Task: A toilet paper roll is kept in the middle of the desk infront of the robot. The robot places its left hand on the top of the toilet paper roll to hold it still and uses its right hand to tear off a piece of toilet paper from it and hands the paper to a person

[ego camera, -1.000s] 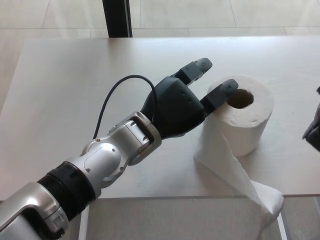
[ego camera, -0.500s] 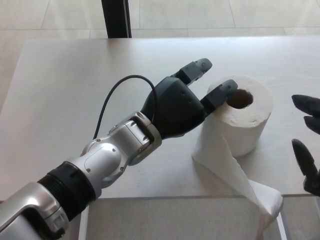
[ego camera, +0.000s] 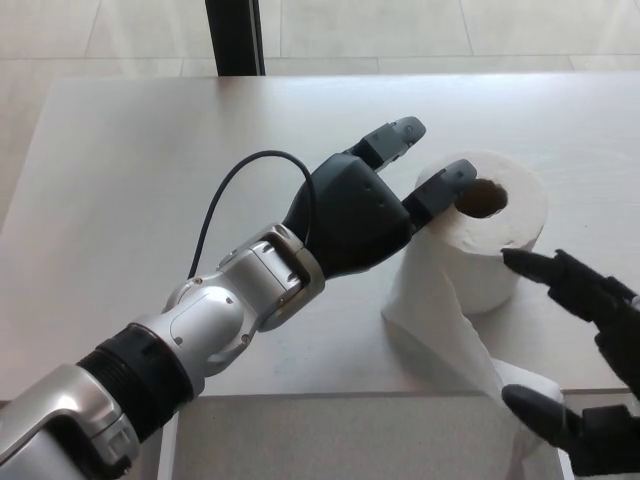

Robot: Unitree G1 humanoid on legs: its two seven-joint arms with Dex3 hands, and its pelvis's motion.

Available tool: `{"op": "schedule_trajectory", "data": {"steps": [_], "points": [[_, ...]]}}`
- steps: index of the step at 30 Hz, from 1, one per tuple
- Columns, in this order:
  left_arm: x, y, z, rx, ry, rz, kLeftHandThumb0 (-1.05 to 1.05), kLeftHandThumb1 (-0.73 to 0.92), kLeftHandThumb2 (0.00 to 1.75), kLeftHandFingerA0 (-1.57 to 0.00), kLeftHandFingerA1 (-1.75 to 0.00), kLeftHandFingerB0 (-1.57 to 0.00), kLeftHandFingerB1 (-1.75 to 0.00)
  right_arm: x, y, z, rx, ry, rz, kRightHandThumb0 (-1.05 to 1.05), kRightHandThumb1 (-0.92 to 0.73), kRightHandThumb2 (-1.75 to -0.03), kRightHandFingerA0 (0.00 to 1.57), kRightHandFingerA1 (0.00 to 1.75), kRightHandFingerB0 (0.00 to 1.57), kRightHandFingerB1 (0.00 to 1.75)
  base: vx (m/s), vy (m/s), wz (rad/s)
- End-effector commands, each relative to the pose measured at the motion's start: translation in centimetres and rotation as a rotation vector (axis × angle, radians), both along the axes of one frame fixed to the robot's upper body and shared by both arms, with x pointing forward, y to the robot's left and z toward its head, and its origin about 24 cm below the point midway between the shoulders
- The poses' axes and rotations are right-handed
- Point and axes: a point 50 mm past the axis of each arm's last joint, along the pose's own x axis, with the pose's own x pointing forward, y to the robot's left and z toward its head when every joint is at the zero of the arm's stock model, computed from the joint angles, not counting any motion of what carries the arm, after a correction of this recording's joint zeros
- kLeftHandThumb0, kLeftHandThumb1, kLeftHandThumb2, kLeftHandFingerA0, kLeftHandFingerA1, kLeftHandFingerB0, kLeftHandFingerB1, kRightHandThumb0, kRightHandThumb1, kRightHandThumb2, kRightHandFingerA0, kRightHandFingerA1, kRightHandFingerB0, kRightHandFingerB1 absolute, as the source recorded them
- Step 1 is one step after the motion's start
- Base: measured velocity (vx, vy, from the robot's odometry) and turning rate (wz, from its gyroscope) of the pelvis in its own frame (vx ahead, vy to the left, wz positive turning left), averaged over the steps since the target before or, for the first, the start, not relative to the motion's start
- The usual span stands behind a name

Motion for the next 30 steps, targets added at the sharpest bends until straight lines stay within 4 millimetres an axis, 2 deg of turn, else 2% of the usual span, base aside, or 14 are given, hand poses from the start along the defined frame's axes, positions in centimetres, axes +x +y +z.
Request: {"op": "schedule_trajectory", "data": {"steps": [1,7,8,9,11,15,22,23,24,26,27,28,29,30], "points": [[0.5,1.0,-0.4,0.077,-0.012,0.031,-0.45,0.56,0.66,0.0,-0.07,0.0,-0.19,-1.3,-0.1,-1.6,-0.225,0.161,-0.017,-0.83,-0.53,-0.94,0.0,0.4,0.08,0.39,0.0,0.0,0.0],[0.5,1.0,-0.7,0.075,-0.005,0.027,-0.53,0.5,0.79,0.0,-0.13,-0.03,-0.07,-0.5,-0.3,-2.9,-0.267,0.165,-0.111,-0.82,-0.54,-0.93,0.03,0.46,0.13,0.43,0.0,0.0,0.0],[0.5,0.9,-0.7,0.075,-0.004,0.028,-0.53,0.5,0.78,0.0,-0.11,-0.03,-0.07,-0.2,-0.5,-3.2,-0.285,0.153,-0.135,-0.81,-0.68,-0.61,0.03,0.52,0.19,0.31,0.0,0.0,0.0],[0.5,0.9,-0.7,0.073,-0.001,0.029,-0.52,0.5,0.79,0.0,-0.12,-0.03,-0.07,0.0,-0.6,-3.5,-0.314,0.143,-0.151,-0.87,-0.57,-0.93,0.04,0.5,0.13,0.44,0.0,0.0,0.0],[0.4,0.9,-0.7,0.07,0.002,0.026,-0.51,0.48,0.78,0.0,-0.14,-0.02,-0.08,0.2,-0.7,-3.8,-0.351,0.136,-0.166,-0.86,-0.57,-0.93,0.04,0.5,0.12,0.44,0.0,0.0,0.0],[0.5,0.9,-0.6,0.069,0.005,0.029,-0.46,0.57,0.64,0.0,-0.07,0.0,-0.22,1.0,-0.8,-4.3,-0.385,0.106,-0.226,-0.8,-0.55,-0.91,0.03,0.51,0.12,0.47,0.0,0.0,0.0],[0.5,0.9,-0.7,0.063,0.011,0.022,-0.46,0.59,0.64,0.0,-0.1,0.0,-0.23,1.9,-0.3,-4.7,-0.397,0.024,-0.289,-0.72,-0.54,-0.91,0.02,0.53,0.13,0.47,0.0,0.0,0.0],[0.5,1.0,-0.7,0.066,0.011,0.024,-0.47,0.6,0.65,0.0,-0.08,0.0,-0.23,2.0,-0.1,-4.7,-0.386,0.005,-0.301,-0.72,-0.53,-0.88,0.04,0.57,0.17,0.48,0.0,0.0,0.0],[0.5,1.0,-0.8,0.059,0.014,0.023,-0.51,0.49,0.81,0.0,-0.15,-0.03,-0.12,2.1,0.1,-4.7,-0.37,-0.015,-0.308,-0.66,-0.67,-0.6,0.07,0.6,0.27,0.38,0.0,0.0,0.0],[0.5,1.1,-0.8,0.058,0.016,0.024,-0.46,0.58,0.66,0.0,-0.09,0.0,-0.22,2.1,0.4,-4.8,-0.348,-0.052,-0.329,-0.64,-0.64,-0.59,0.18,0.66,0.36,0.39,0.0,0.0,0.0],[0.5,1.1,-0.7,0.058,0.013,0.024,-0.53,0.49,0.79,0.0,-0.12,-0.03,-0.1,2.0,0.5,-4.8,-0.322,-0.087,-0.344,-0.61,-0.62,-0.59,0.23,0.66,0.4,0.4,0.0,0.0,0.0],[0.5,1.1,-0.7,0.057,0.014,0.023,-0.47,0.58,0.64,0.0,-0.12,0.0,-0.23,1.9,0.7,-4.8,-0.302,-0.12,-0.353,-0.63,-0.49,-0.85,0.27,0.66,0.36,0.52,0.0,0.0,0.0],[0.4,1.1,-0.7,0.06,0.015,0.025,-0.54,0.51,0.8,0.0,-0.1,-0.04,-0.08,1.8,0.8,-4.8,-0.286,-0.146,-0.36,-0.58,-0.61,-0.59,0.29,0.71,0.45,0.44,0.0,0.0,0.0],[0.4,1.1,-0.7,0.067,0.013,0.028,-0.55,0.52,0.79,0.0,-0.09,-0.04,-0.07,1.7,1.0,-4.8,-0.258,-0.18,-0.368,-0.57,-0.63,-0.59,0.29,0.75,0.45,0.47,0.0,0.0,0.0]]}}
